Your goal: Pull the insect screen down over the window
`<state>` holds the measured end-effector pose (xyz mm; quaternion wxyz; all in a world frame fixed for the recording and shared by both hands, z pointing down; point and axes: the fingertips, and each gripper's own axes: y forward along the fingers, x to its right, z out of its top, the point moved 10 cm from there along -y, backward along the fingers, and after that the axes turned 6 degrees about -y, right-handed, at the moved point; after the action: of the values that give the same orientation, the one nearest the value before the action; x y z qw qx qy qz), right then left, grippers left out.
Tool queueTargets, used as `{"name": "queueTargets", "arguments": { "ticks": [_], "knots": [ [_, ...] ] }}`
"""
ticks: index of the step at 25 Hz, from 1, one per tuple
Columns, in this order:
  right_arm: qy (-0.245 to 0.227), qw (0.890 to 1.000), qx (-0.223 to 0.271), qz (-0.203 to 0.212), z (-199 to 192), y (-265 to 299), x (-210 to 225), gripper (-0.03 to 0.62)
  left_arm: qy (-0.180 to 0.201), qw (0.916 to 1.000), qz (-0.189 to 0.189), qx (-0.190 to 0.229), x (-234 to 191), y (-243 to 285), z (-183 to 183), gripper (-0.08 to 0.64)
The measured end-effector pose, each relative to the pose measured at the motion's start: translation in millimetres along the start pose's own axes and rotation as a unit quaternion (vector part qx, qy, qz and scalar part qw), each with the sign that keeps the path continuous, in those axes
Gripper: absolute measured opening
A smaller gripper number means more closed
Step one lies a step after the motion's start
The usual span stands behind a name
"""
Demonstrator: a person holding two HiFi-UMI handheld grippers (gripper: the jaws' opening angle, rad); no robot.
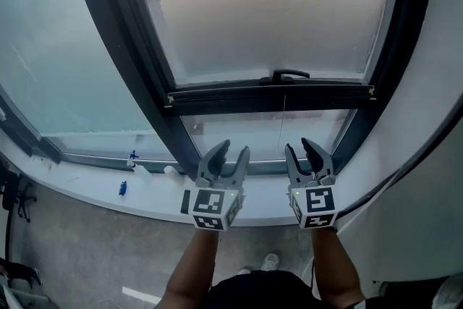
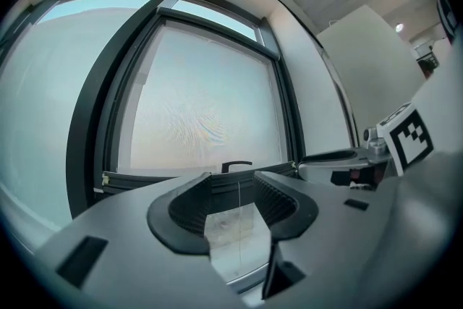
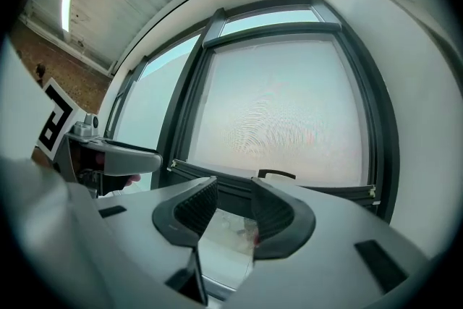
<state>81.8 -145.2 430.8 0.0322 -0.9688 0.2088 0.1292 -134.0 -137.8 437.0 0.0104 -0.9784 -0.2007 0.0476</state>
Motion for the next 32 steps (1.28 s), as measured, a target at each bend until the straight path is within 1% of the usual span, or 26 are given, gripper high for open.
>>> {"name": "queueTargets", "arguments": {
  "ticks": [1,2,3,4,6,9,10,11,12,15,24,28,32],
  "knots": [
    [-0.002,1.0,0.002,-0.003,0.1,-3.8,-3.3,0.144,0.004,1.0,0.0,-0.001,0.3,-4.8,-0.5,0.175],
    [-0.002,1.0,0.006,-0.005,0.7,-7.6,-6.9,0.121,0.005,1.0,0.002,-0.002,0.1,-9.6,-0.8,0.167],
    [-0.001,1.0,0.009,-0.006,1.4,-11.3,-10.5,0.084,0.004,1.0,0.003,-0.004,-0.3,-14.1,-1.1,0.154],
    [0.001,1.0,0.011,-0.007,1.5,-14.6,-13.8,0.064,0.002,1.0,0.002,-0.005,-0.5,-18.3,-1.9,0.139],
    [0.004,1.0,0.008,-0.007,0.2,-20.6,-20.3,0.054,0.002,0.9999,0.001,-0.01,0.0,-26.6,-5.3,0.124],
    [0.009,1.0,0.004,-0.008,-1.8,-29.9,-30.5,0.031,0.007,0.9996,0.016,-0.021,1.7,-40.5,-8.4,0.088],
    [0.01,1.0,0.003,-0.009,-2.1,-32.7,-34.3,0.011,0.007,0.9995,0.022,-0.023,1.5,-45.3,-9.1,0.06],
    [0.011,1.0,0.002,-0.008,-2.3,-35.3,-38.4,0.006,0.006,0.9993,0.026,-0.025,0.9,-49.9,-9.9,0.025],
    [0.01,1.0,0.0,-0.007,-2.1,-37.7,-42.5,0.006,0.005,0.9992,0.027,-0.027,0.3,-54.4,-10.7,0.009],
    [0.006,1.0,-0.004,-0.002,-0.6,-46.3,-53.0,0.006,0.005,0.9993,0.023,-0.031,0.8,-67.8,-12.6,0.003],
    [-0.005,0.999,-0.028,-0.013,-5.9,-73.0,-73.0,0.006,0.005,0.9987,0.026,-0.044,12.3,-96.0,-23.4,0.003],
    [-0.001,1.0,-0.028,-0.001,-8.0,-82.5,-79.3,0.006,0.005,0.9983,0.031,-0.049,18.2,-104.0,-27.5,0.003],
    [-0.007,1.0,-0.025,-0.005,-4.6,-91.7,-78.5,0.005,0.008,0.9984,0.029,-0.048,29.1,-109.2,-23.1,0.003]
  ]
}}
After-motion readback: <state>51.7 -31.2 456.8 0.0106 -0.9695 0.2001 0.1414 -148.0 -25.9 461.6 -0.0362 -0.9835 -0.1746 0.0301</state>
